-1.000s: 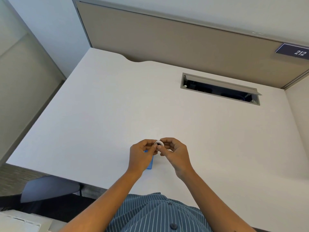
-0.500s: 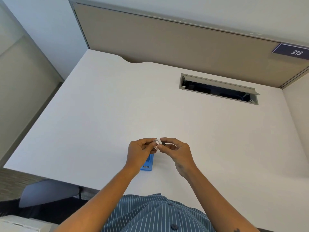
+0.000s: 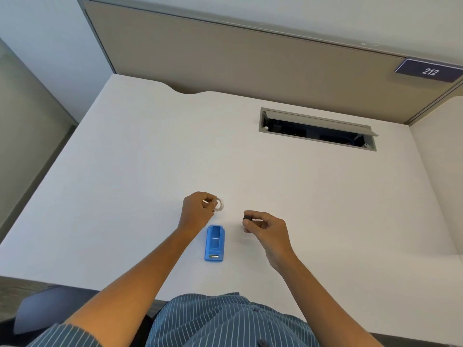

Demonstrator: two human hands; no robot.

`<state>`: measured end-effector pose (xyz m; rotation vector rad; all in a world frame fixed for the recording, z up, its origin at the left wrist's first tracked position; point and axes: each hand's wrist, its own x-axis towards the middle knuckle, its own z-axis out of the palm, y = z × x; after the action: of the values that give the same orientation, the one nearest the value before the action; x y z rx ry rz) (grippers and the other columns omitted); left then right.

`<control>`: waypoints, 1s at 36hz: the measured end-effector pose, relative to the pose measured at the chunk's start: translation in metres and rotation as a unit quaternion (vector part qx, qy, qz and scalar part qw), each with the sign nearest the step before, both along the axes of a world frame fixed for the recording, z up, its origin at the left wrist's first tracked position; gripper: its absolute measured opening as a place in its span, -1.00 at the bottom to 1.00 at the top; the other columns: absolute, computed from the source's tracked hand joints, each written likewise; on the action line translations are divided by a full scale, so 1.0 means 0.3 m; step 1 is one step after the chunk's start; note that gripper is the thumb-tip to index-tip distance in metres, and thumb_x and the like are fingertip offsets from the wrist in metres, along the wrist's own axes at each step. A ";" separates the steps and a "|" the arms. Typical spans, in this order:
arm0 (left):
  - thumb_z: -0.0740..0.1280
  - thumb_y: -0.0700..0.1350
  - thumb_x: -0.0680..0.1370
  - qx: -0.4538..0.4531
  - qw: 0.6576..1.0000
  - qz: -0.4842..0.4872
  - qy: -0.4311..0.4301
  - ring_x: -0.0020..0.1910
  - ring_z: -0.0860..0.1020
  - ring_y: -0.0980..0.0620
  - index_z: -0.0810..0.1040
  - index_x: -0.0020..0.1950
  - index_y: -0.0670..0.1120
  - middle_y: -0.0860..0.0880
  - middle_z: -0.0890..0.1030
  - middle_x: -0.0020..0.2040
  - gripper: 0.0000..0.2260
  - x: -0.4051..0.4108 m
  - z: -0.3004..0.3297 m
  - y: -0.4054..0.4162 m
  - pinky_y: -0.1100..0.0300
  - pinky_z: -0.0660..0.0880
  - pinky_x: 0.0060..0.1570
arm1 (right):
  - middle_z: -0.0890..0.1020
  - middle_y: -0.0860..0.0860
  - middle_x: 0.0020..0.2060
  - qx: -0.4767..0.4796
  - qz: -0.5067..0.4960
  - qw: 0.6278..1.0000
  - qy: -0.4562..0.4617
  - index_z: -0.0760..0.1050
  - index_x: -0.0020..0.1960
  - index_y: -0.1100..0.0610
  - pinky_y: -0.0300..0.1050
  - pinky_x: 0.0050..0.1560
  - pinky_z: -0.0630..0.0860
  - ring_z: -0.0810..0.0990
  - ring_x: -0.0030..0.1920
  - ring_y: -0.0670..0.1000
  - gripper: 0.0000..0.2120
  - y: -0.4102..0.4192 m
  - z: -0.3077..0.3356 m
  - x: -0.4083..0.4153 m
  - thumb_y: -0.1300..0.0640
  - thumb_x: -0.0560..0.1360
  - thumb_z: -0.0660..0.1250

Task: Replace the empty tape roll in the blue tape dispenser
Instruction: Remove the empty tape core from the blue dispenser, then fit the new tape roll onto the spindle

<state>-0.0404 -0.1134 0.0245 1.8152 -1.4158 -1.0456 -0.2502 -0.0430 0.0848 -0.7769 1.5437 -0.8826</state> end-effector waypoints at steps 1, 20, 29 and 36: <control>0.49 -0.23 0.56 -0.006 1.000 -0.009 -0.018 -0.12 0.70 -0.04 0.72 0.07 -0.19 -0.09 0.72 0.00 -0.89 0.001 -0.013 -0.016 0.35 0.63 -0.17 | 0.80 0.03 -0.07 0.000 -0.002 1.000 0.002 0.75 0.12 0.04 -0.10 0.13 0.66 0.78 -0.07 0.09 -0.77 0.000 0.000 -0.002 0.26 0.51 0.56; 0.43 -0.22 0.56 0.015 0.992 -0.061 -0.106 -0.09 0.64 0.00 0.69 0.00 -0.14 -0.05 0.72 -0.03 -0.94 -0.044 -0.092 -0.166 0.20 0.53 -0.08 | 0.79 0.06 -0.11 0.018 -0.063 0.998 0.009 0.75 0.09 0.06 -0.22 -0.07 0.66 0.78 -0.15 0.13 -0.78 -0.004 -0.022 -0.035 0.26 0.48 0.59; 0.42 -0.21 0.58 0.011 0.993 -0.060 -0.100 -0.07 0.65 -0.02 0.69 0.02 -0.15 -0.06 0.72 -0.03 -0.94 -0.045 -0.094 -0.165 0.24 0.49 -0.09 | 0.79 0.08 -0.08 0.024 -0.078 0.997 0.006 0.75 0.08 0.05 -0.01 0.09 0.70 0.78 -0.13 0.16 -0.78 0.002 -0.043 -0.062 0.27 0.48 0.59; 0.44 -0.13 0.60 -0.093 0.986 -0.105 -0.086 0.13 0.60 -0.05 0.61 0.27 -0.13 -0.08 0.62 0.20 -0.75 -0.069 -0.087 -0.130 0.12 0.56 0.18 | 0.79 0.09 -0.09 0.013 -0.098 0.995 -0.002 0.74 0.10 0.09 -0.06 0.04 0.69 0.77 -0.16 0.13 -0.77 0.003 -0.038 -0.092 0.29 0.48 0.58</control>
<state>-0.0610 -0.1525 -0.0016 1.6810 -1.7774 -0.8401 -0.2777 -0.0423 0.0734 -0.6107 1.6439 -1.0053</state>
